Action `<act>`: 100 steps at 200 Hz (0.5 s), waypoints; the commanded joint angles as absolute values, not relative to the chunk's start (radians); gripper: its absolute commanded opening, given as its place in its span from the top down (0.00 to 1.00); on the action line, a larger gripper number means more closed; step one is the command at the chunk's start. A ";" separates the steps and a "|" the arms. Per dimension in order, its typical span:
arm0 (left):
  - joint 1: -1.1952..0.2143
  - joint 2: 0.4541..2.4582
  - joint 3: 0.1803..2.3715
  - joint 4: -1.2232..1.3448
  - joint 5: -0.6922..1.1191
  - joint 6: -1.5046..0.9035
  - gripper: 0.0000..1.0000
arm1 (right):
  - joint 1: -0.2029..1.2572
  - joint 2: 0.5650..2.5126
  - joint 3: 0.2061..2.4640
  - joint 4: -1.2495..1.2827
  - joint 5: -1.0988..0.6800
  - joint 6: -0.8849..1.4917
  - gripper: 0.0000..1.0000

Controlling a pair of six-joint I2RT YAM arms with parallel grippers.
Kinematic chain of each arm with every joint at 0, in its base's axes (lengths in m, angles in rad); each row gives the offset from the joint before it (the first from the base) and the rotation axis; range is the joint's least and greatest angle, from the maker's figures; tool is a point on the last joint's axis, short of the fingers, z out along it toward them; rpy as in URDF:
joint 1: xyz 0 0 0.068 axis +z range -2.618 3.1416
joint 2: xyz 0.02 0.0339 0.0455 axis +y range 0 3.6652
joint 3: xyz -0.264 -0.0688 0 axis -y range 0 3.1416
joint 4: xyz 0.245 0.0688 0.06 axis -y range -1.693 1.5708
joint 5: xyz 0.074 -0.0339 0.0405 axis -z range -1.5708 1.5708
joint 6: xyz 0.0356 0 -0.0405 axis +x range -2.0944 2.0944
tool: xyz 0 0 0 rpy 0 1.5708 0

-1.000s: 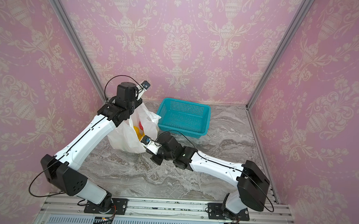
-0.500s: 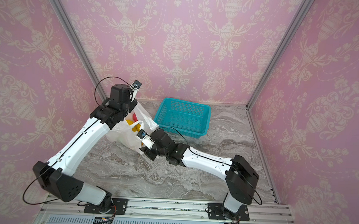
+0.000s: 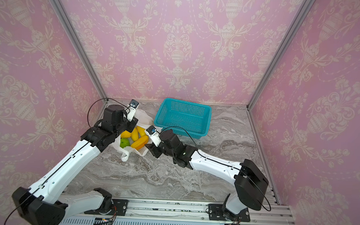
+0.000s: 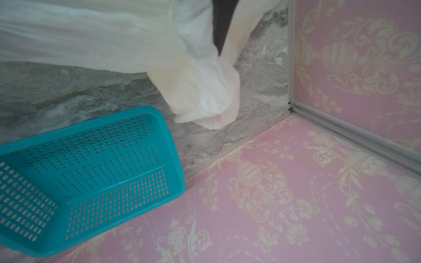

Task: Untie the knot of the plastic bag and take out the fruit
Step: Open the plastic bag at the center of the table.

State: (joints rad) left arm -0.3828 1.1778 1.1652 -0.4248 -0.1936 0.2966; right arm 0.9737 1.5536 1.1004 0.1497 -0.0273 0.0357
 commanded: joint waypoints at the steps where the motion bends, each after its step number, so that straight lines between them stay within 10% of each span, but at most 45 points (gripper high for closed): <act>1: -0.388 1.150 1.151 -0.395 -0.086 0.282 1.00 | 1.018 1.565 1.122 0.195 -0.044 0.047 0.49; 100: -0.388 1.054 1.071 -0.297 -0.139 0.300 1.00 | 1.064 1.857 1.242 0.311 0.155 0.100 0.37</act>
